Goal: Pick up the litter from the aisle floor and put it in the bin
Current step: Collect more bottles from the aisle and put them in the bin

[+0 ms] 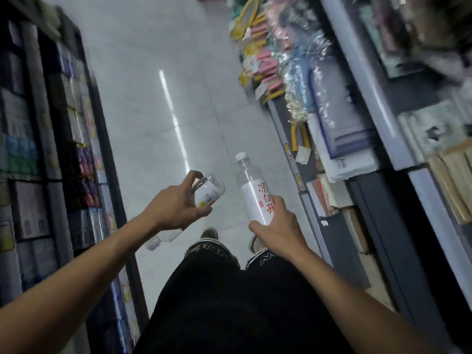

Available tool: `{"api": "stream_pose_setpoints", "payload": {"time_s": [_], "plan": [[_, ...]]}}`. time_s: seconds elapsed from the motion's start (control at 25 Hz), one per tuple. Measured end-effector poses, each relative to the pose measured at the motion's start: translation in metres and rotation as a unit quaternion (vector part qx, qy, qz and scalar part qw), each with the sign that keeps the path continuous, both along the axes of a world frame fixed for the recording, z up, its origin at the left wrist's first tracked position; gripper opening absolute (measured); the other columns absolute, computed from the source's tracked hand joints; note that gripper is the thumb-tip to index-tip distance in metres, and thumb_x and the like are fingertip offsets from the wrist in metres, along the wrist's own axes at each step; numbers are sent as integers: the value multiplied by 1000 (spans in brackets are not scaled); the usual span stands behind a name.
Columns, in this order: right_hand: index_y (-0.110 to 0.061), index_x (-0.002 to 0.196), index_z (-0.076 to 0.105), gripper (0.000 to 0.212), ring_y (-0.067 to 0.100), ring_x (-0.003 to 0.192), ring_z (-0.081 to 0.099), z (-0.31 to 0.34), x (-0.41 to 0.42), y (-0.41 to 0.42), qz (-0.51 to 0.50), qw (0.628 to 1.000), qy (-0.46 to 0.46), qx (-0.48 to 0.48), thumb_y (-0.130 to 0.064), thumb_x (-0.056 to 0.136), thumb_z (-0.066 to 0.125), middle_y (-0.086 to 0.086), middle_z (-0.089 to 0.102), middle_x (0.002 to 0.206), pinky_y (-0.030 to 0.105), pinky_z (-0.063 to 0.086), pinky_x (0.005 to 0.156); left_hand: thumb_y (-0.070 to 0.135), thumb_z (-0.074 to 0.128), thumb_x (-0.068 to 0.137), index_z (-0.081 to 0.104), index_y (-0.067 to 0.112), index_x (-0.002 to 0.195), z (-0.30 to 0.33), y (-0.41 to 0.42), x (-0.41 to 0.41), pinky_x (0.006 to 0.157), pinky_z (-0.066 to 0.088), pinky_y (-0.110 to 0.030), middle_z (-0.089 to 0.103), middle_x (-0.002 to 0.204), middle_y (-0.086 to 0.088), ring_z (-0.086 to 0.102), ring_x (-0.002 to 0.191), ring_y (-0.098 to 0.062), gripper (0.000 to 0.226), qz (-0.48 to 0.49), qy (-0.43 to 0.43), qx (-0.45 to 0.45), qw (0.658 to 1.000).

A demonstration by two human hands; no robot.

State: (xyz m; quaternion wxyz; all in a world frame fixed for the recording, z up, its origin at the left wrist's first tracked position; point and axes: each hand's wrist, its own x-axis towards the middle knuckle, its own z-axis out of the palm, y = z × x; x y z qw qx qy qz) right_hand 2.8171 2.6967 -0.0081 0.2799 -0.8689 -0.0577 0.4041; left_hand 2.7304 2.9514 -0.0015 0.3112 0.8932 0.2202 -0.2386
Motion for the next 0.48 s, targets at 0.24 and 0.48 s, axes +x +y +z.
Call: {"api": "stream_pose_setpoints", "payload": {"time_s": [0.24, 0.48], "plan": [[-35, 133, 32, 86, 16, 90, 62, 8, -99, -24, -143, 988, -41, -47, -68, 65, 74, -6, 55, 109, 40, 60, 74, 61, 72, 72, 26, 36, 136, 11, -3, -13, 74, 54, -43, 66, 96, 3, 64, 81, -29, 82, -184, -22, 7, 983], [-37, 134, 32, 84, 17, 94, 62, 11, -234, -41, -355, 931, -38, -78, -69, 68, 70, -8, 58, 109, 42, 60, 78, 49, 71, 74, 36, 27, 122, 15, -21, -41, 66, 51, -38, 62, 93, 5, 58, 76, -26, 63, -352, -37, 45, 934]]}}
